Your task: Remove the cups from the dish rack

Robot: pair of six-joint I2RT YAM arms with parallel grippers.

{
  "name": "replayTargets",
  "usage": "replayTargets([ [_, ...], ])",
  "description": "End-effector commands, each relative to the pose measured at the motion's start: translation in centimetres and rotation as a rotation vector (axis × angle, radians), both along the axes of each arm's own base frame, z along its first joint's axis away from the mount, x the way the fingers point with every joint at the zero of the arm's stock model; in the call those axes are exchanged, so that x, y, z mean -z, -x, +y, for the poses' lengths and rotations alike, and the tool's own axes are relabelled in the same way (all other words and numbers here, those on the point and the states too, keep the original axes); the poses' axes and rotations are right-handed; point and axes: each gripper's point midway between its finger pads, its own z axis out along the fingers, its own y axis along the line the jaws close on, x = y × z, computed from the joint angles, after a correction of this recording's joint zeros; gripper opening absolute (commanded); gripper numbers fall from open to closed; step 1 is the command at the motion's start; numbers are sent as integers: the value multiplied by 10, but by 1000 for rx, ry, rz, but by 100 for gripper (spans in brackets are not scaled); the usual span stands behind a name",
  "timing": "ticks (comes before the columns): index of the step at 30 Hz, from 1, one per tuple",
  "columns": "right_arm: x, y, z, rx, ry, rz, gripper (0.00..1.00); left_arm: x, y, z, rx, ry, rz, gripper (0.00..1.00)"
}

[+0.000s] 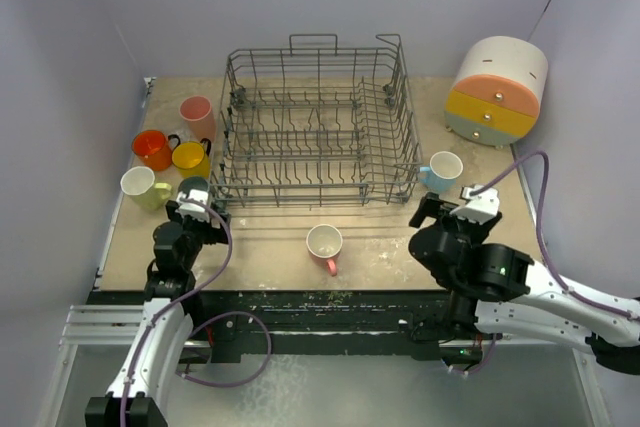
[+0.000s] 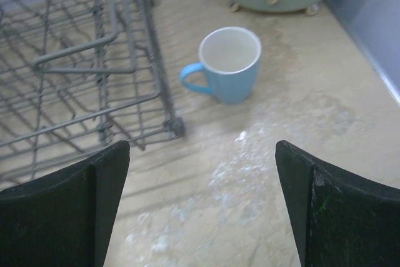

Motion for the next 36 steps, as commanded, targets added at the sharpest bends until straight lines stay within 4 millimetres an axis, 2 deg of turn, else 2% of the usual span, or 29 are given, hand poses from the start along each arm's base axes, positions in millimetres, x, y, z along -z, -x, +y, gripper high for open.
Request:
replayTargets([
  [1,-32,-6,-39,236,44,-270,100,-28,-16,5,-29,-8,-107,99],
  [4,-23,-6,-44,269,122,-318,100,-28,-17,7,-40,-7,-105,99],
  [7,-14,-13,-40,260,192,-339,100,-28,-18,7,-40,-7,-101,99],
  [9,-7,-18,-39,250,174,-348,100,-27,-17,7,-40,-6,-98,99],
  [13,26,-23,-34,264,210,-263,100,-30,-15,8,-45,-6,-114,99],
  [15,42,-23,-44,331,135,-237,100,-28,-17,12,-73,-4,-102,99],
  [18,59,-25,-60,400,160,-225,100,-29,-17,13,-78,-5,-105,99],
  [22,55,-32,-71,434,256,-238,100,-29,-17,13,-76,-4,-104,99],
  [27,61,-32,-100,589,234,-208,100,-29,-17,13,-76,-5,-105,99],
  [29,54,-37,-106,609,252,-242,100,-29,-17,13,-77,-5,-104,99],
  [32,45,-56,-100,625,243,-306,100,-29,-17,13,-77,-6,-104,99],
  [36,40,-93,-103,738,261,-297,100,-29,-17,13,-77,-5,-104,99],
])
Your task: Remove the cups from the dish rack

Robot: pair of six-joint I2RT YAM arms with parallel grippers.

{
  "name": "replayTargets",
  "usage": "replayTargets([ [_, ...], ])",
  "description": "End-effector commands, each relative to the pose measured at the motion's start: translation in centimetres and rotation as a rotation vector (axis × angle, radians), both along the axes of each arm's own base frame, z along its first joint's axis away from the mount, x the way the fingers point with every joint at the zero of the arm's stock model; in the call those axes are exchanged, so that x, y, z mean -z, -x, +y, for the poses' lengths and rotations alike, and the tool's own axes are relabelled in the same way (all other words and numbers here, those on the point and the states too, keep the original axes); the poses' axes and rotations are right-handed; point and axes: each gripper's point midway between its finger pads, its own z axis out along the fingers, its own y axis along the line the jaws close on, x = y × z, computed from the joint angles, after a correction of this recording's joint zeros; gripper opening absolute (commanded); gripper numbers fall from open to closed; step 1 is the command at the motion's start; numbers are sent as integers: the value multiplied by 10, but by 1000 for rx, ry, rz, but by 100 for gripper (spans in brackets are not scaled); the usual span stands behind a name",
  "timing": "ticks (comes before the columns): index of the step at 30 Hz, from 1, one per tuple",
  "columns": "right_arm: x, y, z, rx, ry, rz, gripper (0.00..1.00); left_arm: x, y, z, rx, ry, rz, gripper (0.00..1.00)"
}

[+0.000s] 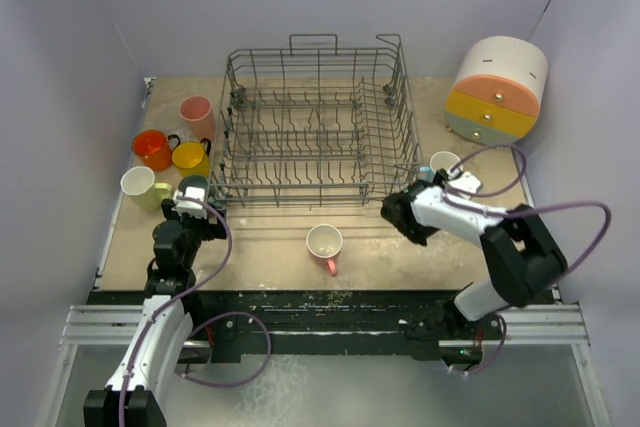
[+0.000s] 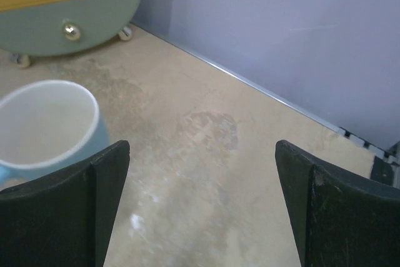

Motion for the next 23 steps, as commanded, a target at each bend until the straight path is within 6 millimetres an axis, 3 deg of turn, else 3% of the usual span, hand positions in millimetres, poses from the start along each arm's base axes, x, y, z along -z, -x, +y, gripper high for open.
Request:
replayTargets([
  [1,-42,-65,12,1,76,-200,100,-22,-8,1,-7,6,-74,99],
  [5,-73,-102,16,75,94,-194,100,-23,-8,1,-7,6,-76,99],
  [10,-97,-112,5,133,77,-227,100,-23,-8,1,-6,6,-75,99],
  [15,-88,-91,-3,123,94,-183,100,-23,-8,1,-7,6,-75,99],
  [19,-75,-59,3,50,65,-173,100,-22,-8,0,0,5,-72,99],
  [23,-48,-23,6,-15,-10,-152,100,-23,-8,0,1,5,-77,99],
])
